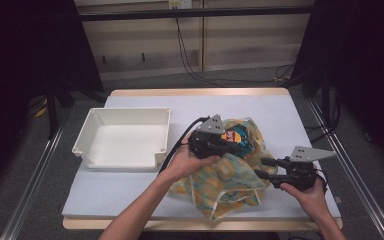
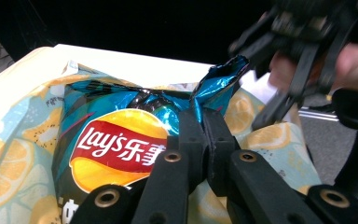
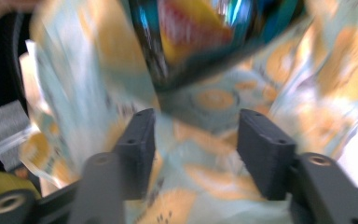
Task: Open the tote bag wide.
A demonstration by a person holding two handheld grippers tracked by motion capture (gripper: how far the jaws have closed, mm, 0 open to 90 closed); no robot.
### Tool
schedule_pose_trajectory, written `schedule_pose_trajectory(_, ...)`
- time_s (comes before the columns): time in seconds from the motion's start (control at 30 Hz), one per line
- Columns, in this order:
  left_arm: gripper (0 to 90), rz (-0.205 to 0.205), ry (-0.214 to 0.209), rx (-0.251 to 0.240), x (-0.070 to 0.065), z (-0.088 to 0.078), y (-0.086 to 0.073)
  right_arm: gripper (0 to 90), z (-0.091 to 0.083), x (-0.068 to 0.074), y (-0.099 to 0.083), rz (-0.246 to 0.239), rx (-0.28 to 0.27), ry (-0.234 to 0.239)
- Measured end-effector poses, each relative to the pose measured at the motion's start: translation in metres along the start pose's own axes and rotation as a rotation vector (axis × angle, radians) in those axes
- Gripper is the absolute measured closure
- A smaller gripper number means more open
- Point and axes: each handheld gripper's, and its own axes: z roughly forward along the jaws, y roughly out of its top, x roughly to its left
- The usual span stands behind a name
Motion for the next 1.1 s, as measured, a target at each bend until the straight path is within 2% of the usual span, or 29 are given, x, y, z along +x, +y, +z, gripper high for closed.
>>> schedule_pose_trajectory(0.1,88.0,0.010,0.015,0.027,-0.001,0.005,-0.003,52.0,-0.007,0.002,0.007,0.004,-0.040,0.037)
schedule_pose_trajectory(0.17,87.9,0.010,0.030,0.044,-0.001,0.008,-0.006,51.3,-0.008,0.007,0.009,0.001,-0.044,0.064)
schedule_pose_trajectory(0.33,87.9,0.000,0.036,0.037,0.000,0.009,-0.008,44.3,0.008,0.019,0.011,-0.024,-0.001,0.117)
schedule_pose_trajectory(0.57,87.8,-0.006,0.030,0.031,0.000,0.009,-0.009,46.6,0.028,0.031,0.016,-0.050,0.031,0.177)
schedule_pose_trajectory(0.73,87.8,-0.012,0.029,0.018,0.001,0.007,-0.010,62.9,0.040,0.036,0.013,-0.057,0.057,0.188)
schedule_pose_trajectory(0.77,87.8,-0.022,0.026,0.010,0.001,0.006,-0.009,72.4,0.043,0.036,0.011,-0.056,0.064,0.195)
schedule_pose_trajectory(0.87,87.8,-0.031,0.016,-0.008,0.002,0.003,-0.008,90.0,0.049,0.038,0.006,-0.062,0.077,0.205)
schedule_pose_trajectory(1.1,87.8,-0.047,0.021,-0.032,0.007,-0.003,-0.005,90.0,0.054,0.042,0.002,-0.080,0.109,0.214)
